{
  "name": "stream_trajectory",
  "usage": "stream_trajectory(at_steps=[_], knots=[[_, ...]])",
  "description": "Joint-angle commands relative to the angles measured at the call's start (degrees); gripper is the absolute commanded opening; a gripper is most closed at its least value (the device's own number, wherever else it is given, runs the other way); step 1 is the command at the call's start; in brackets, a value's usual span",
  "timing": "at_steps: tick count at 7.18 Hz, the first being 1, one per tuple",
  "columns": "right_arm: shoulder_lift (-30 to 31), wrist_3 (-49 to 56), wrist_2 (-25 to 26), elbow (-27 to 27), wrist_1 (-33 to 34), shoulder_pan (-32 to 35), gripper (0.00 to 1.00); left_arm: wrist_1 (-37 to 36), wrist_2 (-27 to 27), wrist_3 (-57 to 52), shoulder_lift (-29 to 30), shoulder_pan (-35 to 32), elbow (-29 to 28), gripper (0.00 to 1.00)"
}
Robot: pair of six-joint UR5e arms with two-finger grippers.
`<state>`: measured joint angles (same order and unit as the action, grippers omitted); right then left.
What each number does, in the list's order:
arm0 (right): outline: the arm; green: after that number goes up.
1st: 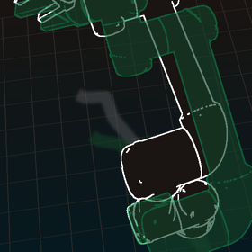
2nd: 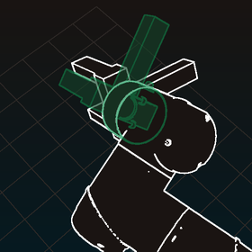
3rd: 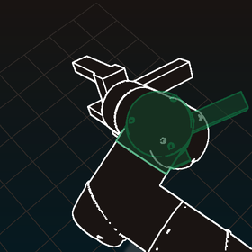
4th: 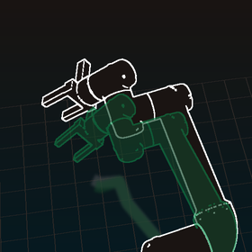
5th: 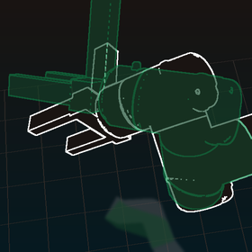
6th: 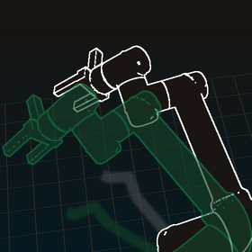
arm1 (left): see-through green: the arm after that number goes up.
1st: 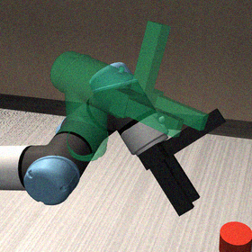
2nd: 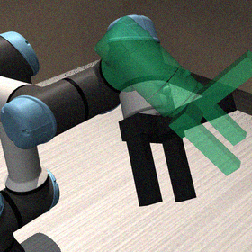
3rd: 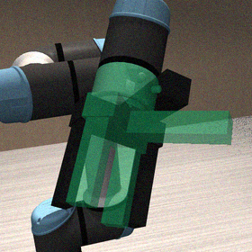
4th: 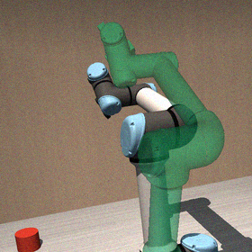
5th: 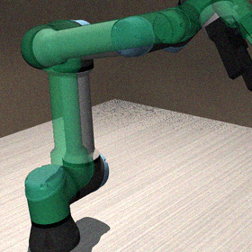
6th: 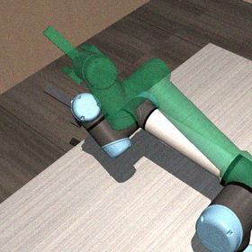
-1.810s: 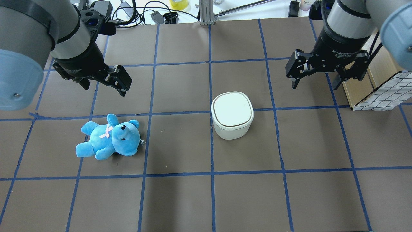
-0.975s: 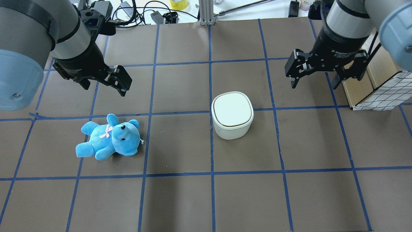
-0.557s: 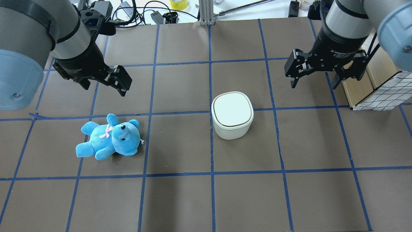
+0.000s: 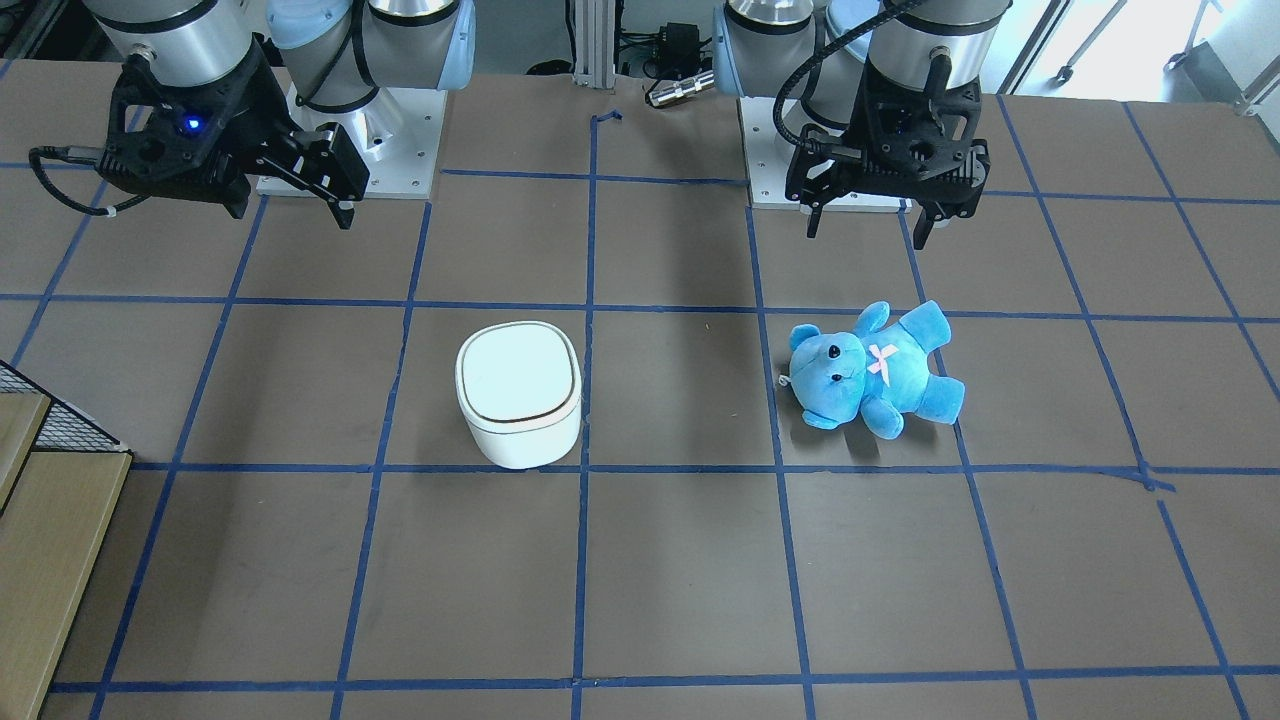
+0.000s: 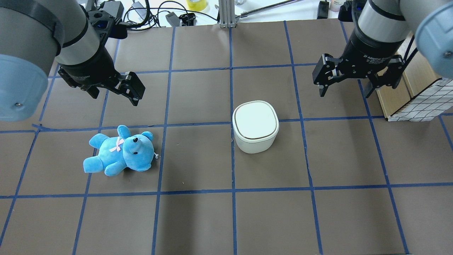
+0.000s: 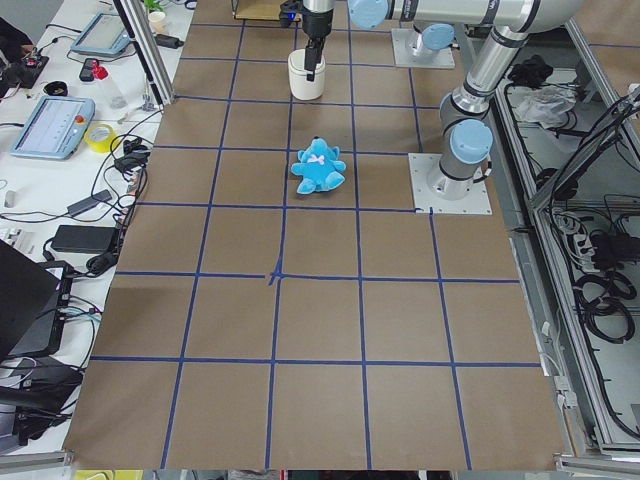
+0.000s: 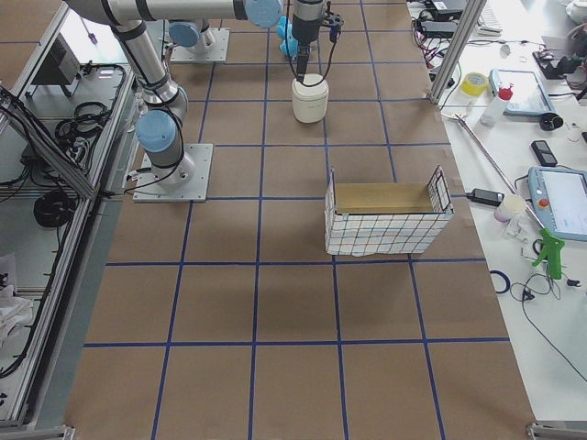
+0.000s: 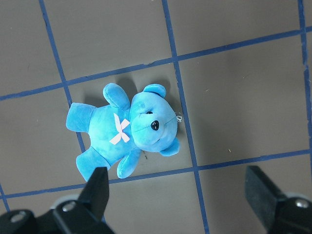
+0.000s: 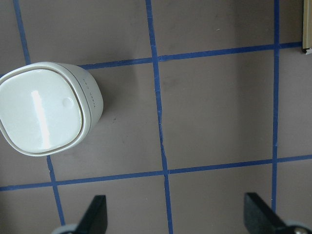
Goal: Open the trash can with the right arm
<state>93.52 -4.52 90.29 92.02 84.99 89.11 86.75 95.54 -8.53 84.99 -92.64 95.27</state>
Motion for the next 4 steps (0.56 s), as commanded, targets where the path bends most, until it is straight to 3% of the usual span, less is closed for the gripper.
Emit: stream_trajectory(at_steps=[1, 4], knots=[[-0.1, 0.2, -0.1, 0.1, 0.1, 0.0, 1.0, 0.0, 0.0, 0.0, 0.0, 0.0, 0.0, 1.0], [-0.1, 0.0, -0.3, 0.1, 0.1, 0.0, 1.0, 0.0, 0.0, 0.0, 0.0, 0.0, 0.0, 1.0]])
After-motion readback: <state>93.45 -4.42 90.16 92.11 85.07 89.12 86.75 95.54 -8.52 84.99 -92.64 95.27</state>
